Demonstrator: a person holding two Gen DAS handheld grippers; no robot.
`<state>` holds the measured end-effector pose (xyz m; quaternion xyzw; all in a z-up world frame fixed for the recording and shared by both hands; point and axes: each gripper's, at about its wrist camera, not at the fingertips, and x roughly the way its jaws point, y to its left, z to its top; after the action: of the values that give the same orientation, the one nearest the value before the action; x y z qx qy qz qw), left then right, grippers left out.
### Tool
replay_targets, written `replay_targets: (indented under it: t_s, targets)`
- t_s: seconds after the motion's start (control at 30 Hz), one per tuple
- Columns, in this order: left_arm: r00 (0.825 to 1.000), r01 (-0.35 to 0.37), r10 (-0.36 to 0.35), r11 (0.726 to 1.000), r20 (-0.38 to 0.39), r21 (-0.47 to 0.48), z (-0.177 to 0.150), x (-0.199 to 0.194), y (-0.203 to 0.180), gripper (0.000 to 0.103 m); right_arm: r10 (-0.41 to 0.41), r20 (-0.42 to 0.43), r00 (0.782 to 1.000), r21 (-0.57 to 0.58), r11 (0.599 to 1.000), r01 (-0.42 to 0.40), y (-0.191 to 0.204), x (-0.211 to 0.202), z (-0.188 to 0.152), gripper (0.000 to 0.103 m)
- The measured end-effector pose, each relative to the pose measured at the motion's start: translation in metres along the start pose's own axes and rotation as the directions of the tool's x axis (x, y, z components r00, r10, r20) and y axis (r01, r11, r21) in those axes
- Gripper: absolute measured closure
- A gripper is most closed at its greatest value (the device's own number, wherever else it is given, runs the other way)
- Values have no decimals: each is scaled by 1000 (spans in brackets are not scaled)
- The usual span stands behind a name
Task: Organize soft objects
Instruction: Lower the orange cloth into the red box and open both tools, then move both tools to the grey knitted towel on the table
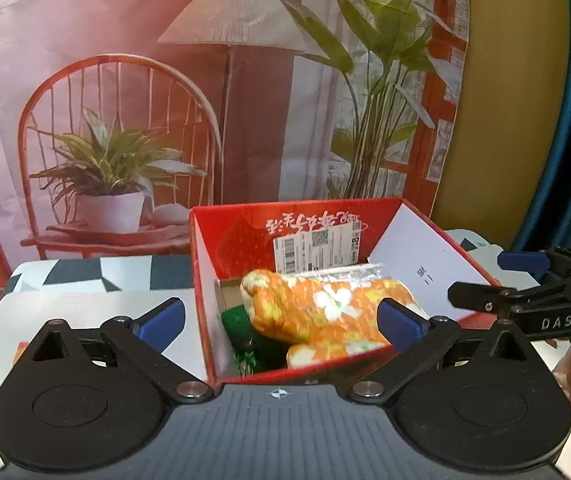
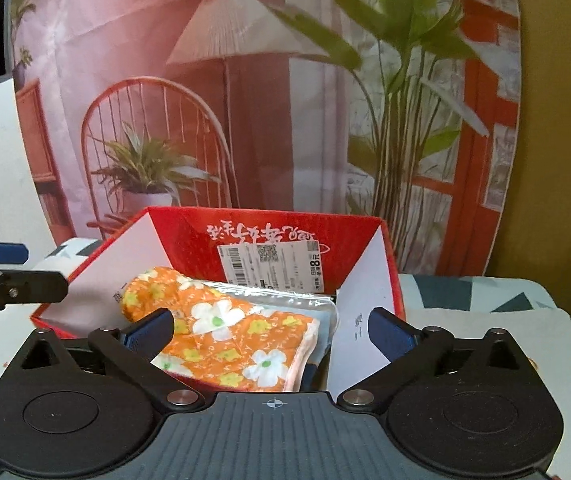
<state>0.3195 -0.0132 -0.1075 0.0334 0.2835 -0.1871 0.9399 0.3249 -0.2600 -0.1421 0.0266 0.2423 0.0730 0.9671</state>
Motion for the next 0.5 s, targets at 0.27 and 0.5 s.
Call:
replay_targets:
  t_s: [0.27,0.5]
  targets:
    - [1000,29,-30,1000,-7,-9,-30,-31,-2,0,13,39,999,8,1000,-13,2,-38,-19,0]
    - [999,28,-29,999,-34,-26,-68,-49,-2,0,7,48,999,26,1000,-9,3,-66,-53,0]
